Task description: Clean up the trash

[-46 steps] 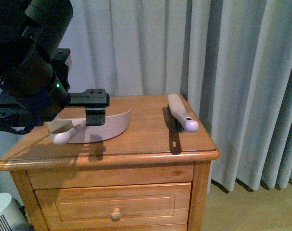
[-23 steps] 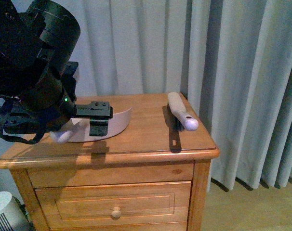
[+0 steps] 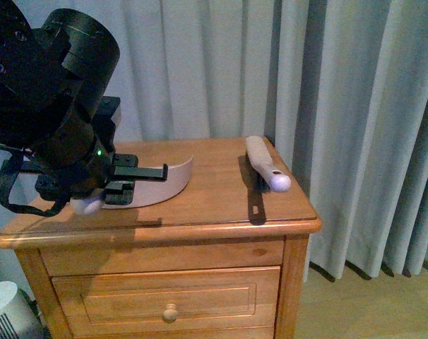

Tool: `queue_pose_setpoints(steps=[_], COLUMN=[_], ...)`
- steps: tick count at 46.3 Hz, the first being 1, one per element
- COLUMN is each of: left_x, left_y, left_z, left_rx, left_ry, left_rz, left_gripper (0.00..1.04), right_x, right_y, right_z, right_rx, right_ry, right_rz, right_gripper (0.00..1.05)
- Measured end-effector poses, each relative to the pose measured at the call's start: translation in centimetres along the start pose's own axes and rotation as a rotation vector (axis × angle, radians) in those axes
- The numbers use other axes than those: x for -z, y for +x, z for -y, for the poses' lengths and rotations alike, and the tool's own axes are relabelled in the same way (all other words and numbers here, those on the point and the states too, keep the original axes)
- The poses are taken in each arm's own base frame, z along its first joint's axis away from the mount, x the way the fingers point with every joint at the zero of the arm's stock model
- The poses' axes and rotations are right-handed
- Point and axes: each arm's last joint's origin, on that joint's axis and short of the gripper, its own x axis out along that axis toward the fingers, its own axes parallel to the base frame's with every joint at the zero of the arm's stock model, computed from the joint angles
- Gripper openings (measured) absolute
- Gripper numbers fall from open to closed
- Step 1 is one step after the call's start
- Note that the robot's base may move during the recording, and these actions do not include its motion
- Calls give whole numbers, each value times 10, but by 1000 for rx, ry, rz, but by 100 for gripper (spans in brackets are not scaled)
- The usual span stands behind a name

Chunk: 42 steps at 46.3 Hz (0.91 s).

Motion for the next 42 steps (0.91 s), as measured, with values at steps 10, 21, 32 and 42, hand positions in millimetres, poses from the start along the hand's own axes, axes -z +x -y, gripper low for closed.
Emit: queue_pose_setpoints(steps=[10,21,32,42], left_x=[1,-4,-23,-34], left_y=[2,-1,-35,-90], left_z=[0,-2,-7,-19], left_rx=[4,8,46,50], left_ry=[9,8,15,69], left_rz=[-7,37,236,492], left_gripper=[29,29,29,29], right_x=[0,0,0,0], right_y=[0,0,0,0], right_z=[0,0,0,0], right_rx=[0,0,0,0], right_ry=[0,0,0,0], right_rz=[0,0,0,0], right_gripper=[98,97,98,97])
